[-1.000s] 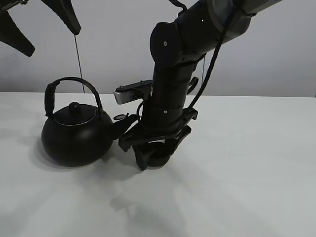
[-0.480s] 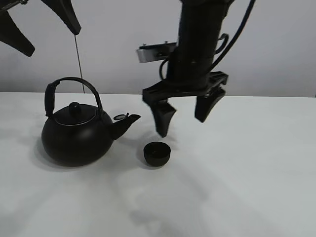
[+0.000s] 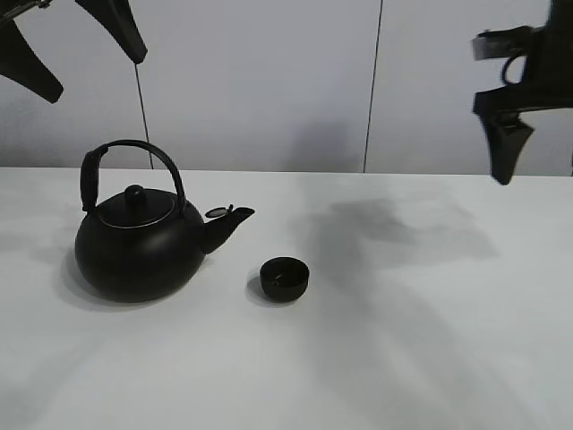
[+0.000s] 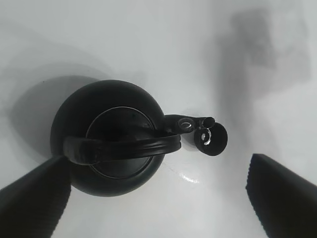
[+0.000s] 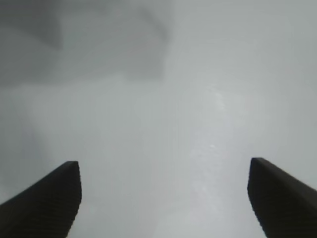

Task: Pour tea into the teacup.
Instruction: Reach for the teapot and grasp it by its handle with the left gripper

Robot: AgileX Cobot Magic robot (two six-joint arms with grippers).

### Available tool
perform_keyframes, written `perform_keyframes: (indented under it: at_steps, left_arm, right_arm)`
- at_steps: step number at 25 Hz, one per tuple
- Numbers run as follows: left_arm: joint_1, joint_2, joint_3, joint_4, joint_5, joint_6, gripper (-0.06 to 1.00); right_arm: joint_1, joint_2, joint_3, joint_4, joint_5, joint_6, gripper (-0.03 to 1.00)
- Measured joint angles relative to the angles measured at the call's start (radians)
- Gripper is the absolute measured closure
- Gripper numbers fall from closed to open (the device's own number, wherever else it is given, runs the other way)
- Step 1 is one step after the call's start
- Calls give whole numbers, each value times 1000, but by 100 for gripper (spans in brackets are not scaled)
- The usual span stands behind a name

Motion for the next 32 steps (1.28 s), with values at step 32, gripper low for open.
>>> perform_keyframes:
  at_steps: [32]
  left_arm:
    - [0,0,0,0,-3,0,25]
  right_arm:
    - [-94,-1953,1048,15,63,74,36]
